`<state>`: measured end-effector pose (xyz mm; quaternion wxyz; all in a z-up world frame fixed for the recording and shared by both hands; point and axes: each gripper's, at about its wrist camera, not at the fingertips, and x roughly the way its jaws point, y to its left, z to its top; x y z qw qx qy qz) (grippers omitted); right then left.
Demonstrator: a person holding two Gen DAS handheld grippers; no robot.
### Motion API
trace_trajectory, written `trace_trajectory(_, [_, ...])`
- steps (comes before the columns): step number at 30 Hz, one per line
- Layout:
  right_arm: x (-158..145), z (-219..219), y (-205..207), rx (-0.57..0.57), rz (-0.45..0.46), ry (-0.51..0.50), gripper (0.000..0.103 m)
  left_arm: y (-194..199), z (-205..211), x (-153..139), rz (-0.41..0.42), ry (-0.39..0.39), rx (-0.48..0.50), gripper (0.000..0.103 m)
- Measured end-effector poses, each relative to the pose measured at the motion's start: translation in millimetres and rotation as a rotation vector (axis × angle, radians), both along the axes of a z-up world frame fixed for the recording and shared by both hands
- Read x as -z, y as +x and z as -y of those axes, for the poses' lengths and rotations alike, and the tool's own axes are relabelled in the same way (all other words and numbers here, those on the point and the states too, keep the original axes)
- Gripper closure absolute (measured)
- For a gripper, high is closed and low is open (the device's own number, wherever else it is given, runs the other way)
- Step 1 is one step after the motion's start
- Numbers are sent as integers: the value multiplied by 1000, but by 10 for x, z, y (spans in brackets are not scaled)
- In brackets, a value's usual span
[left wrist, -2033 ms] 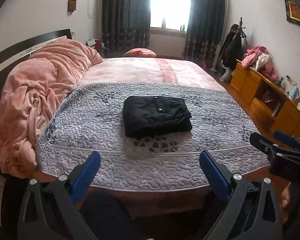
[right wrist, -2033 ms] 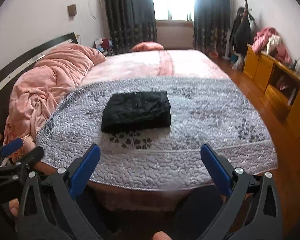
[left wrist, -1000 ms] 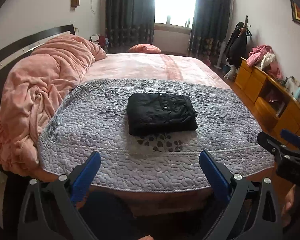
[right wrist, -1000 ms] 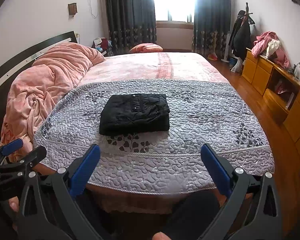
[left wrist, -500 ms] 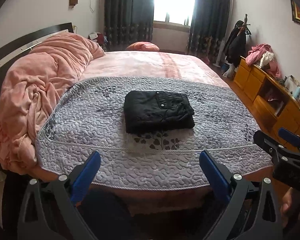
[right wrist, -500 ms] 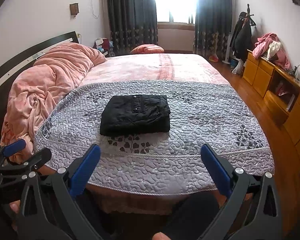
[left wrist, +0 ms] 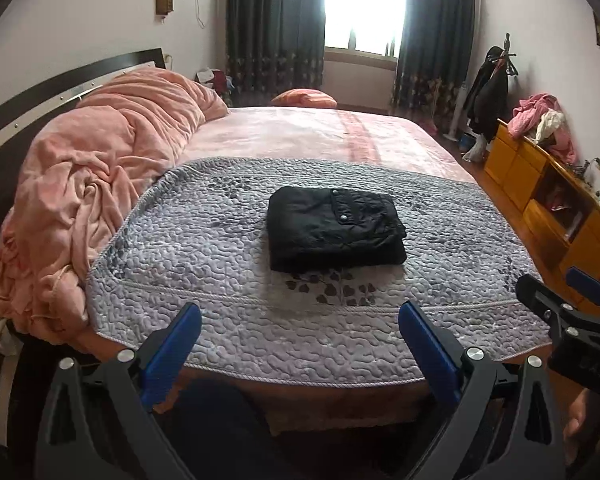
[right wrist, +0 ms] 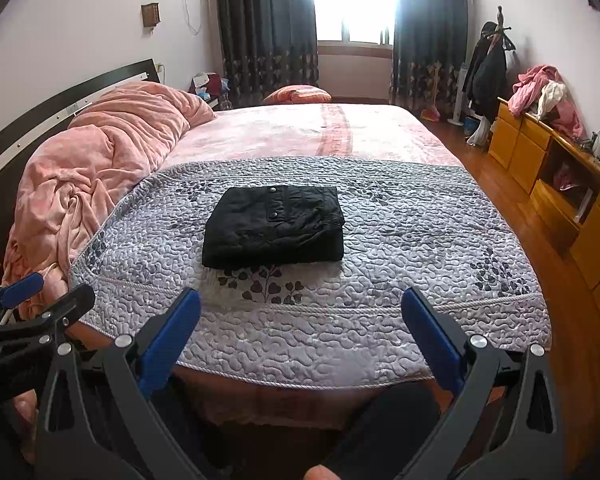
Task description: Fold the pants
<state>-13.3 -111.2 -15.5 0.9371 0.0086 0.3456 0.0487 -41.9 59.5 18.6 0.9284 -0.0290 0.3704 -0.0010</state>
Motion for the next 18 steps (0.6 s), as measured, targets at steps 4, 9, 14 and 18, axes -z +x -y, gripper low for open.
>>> trace_trajectory(4, [1, -5, 7, -1, 1, 1, 3, 0, -28, -11, 8, -9, -4, 4])
trace_trajectory(9, [-1, -15, 22, 1, 1, 3, 3, -14, -46, -26, 20, -8, -8, 4])
trace_trajectory(14, [0, -22, 25, 3, 2, 3, 3, -19, -50, -42, 25, -7, -9, 4])
trace_trajectory(18, [0, -14, 23, 4, 6, 0, 3, -19, -52, -52, 26, -2, -13, 4])
